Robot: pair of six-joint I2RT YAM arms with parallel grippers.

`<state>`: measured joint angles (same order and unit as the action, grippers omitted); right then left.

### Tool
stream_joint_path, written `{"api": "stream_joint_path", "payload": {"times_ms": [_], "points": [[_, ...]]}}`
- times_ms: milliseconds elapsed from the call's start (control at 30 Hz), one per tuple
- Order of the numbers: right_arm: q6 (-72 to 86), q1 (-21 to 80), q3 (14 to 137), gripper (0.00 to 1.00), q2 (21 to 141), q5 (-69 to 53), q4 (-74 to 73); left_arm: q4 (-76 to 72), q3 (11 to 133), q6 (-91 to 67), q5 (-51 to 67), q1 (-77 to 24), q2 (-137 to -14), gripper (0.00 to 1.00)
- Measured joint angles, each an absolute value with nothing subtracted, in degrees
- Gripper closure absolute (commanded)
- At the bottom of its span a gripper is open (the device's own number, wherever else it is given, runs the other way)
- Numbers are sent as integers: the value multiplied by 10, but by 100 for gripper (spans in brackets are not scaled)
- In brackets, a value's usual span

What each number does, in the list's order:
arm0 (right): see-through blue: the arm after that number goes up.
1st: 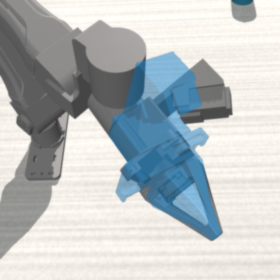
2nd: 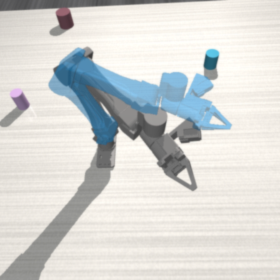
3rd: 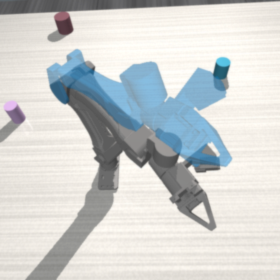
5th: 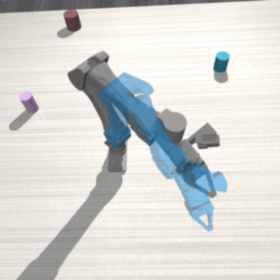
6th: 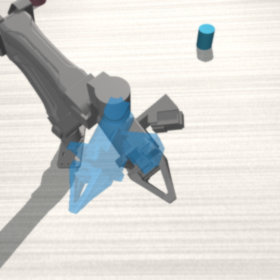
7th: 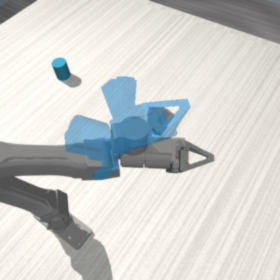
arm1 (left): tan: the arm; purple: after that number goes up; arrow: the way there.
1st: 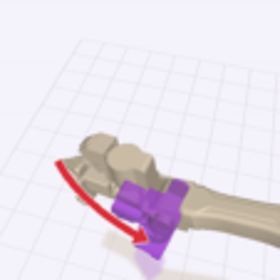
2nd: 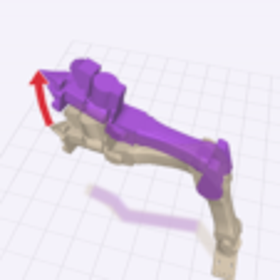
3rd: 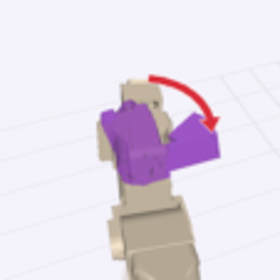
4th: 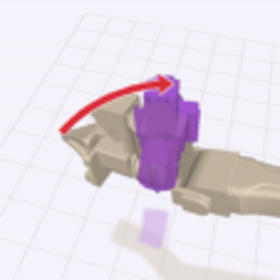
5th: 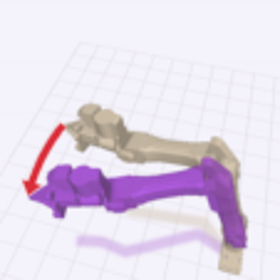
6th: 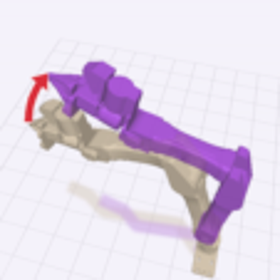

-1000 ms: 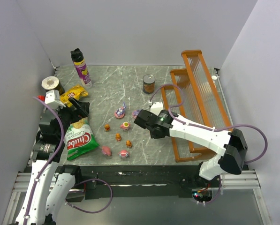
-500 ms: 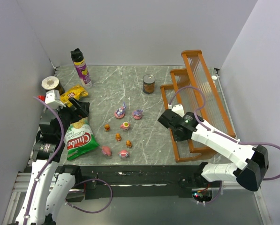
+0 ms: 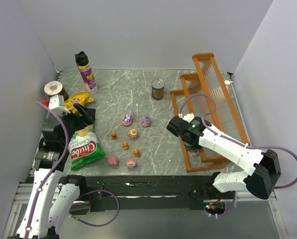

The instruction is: Place and organize the plastic toys onto the shelf

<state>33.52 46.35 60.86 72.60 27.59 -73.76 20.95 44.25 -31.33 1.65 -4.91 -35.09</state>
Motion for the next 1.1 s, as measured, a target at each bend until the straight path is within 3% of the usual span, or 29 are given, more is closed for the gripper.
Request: {"api": "stream_joint_path", "payload": {"times_ms": [533,867,1100], "points": [[396,462,552,98,746,251,-724,220,442,-313,16,-55,-361,4],[456,462,529,76,719,259,-718,221,442,-313,17,-57,-367,4],[480,462,524,68,702,270,-717,221,442,-313,17,-57,-369,4]]}}
